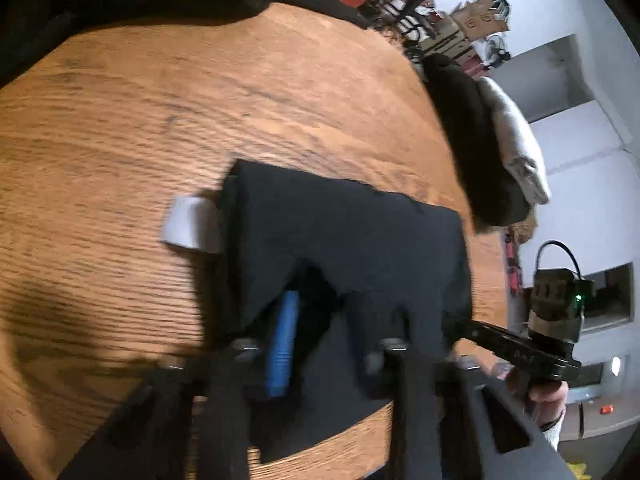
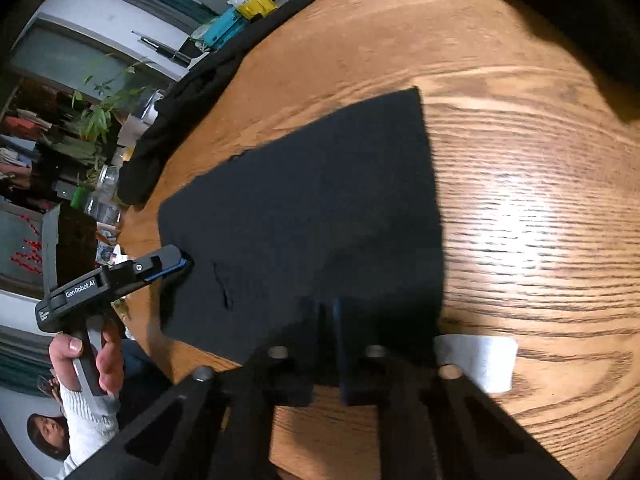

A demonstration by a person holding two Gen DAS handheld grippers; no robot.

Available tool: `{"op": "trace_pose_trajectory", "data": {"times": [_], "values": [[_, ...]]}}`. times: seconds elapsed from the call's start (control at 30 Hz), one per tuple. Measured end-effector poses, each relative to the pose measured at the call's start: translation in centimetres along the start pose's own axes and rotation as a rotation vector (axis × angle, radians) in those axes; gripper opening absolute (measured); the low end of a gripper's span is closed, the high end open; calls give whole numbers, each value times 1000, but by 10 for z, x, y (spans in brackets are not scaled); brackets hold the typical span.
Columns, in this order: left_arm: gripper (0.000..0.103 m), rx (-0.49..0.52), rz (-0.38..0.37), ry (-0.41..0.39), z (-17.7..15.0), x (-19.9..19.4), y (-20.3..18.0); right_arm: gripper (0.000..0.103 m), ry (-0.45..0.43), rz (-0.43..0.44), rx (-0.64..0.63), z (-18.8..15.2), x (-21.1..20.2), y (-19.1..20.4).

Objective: Fold clothes
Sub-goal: 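Fold the garment end over with the left tool toward the right tool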

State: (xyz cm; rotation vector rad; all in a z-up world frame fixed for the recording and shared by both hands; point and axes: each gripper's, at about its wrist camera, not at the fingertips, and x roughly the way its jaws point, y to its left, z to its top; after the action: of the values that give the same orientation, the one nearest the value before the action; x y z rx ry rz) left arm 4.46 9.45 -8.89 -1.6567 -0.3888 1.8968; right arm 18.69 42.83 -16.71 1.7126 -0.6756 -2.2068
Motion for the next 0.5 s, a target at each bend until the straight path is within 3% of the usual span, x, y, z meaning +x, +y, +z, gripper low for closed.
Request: {"op": "trace_pose_trajectory", "data": {"times": [0.13,0.2,0.23,0.27,0.3,0.33,0.37,0.43,0.5], "values": [[3,-75,-59,51,8,-6,10,0,23,29,18,-5,-3,-9],[6,-35,-37,27,13,-21,2,10,28,22,17,-9,-14,-11],[11,-13,-21,3,16,-29,-2,16,-4,10,14,-5,-23,-13],[23,6,-1,-29,21,-37,-4,35,-36,-3,11,-2,-32,-16],[32,18,15,-59,25,-43,-6,42,-68,-15,9,2,-40,-18],[60,17,30,-87,32,-47,-6,43,-101,-27,6,5,-49,-21],[80,4,50,-117,39,-49,-5,43,-130,-42,8,10,-57,-24],[80,-21,72,-149,53,-46,-3,45,-143,-64,47,24,-56,-37],[80,-37,69,-128,60,-38,3,45,-131,-63,86,35,-46,-49]]}}
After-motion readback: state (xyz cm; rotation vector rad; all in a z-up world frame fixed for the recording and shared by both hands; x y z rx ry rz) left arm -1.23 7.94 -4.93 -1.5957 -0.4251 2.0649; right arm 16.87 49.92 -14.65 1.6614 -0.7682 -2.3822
